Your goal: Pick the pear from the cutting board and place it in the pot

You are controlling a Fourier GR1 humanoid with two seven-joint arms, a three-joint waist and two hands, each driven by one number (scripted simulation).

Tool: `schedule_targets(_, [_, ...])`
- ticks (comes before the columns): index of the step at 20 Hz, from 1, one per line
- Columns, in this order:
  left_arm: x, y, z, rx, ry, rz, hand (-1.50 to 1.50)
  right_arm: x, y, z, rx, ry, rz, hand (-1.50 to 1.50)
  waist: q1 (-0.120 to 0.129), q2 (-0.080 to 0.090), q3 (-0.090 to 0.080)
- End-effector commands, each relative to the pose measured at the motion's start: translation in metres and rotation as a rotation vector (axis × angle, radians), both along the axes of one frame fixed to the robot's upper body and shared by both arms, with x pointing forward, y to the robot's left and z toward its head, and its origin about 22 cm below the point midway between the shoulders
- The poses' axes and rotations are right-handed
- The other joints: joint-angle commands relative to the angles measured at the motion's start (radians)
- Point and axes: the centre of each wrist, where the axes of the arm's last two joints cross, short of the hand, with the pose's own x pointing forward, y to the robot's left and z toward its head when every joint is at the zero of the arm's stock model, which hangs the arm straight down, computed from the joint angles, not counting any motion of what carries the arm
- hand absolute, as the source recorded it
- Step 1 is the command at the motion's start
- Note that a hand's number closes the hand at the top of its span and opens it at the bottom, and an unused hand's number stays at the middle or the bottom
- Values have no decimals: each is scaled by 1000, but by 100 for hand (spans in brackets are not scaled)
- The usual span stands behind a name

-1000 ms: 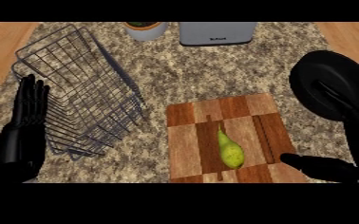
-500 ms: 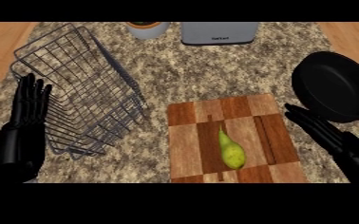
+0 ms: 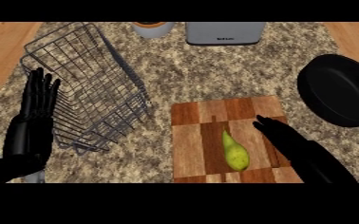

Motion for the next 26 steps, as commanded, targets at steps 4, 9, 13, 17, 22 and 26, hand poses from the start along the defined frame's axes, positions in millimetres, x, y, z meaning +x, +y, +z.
schedule_targets(4, [4, -36, -37, -99, 163, -94, 0, 10, 29, -10, -146, 92, -63, -150, -3, 20, -19])
schedule_targets(9, [3, -32, -34, -85, 182, -93, 0, 5, 45, -27, -155, 160, -69, -150, -2, 17, -17])
schedule_targets(13, [4, -43, -49, -66, 166, -81, 0, 14, 52, -38, -157, 157, -45, -150, -6, 20, -17])
schedule_targets(17, [13, -27, -35, -69, 158, -86, 0, 15, 48, -57, -161, 176, -44, -150, -7, 19, -16])
schedule_targets(22, [3, -40, -40, -75, 164, -95, 0, 27, 68, -57, -176, 157, -72, -150, 1, 19, -17])
schedule_targets(26, [5, -42, -43, -76, 166, -88, 0, 25, 53, -77, -178, 158, -77, -150, -9, 18, -16])
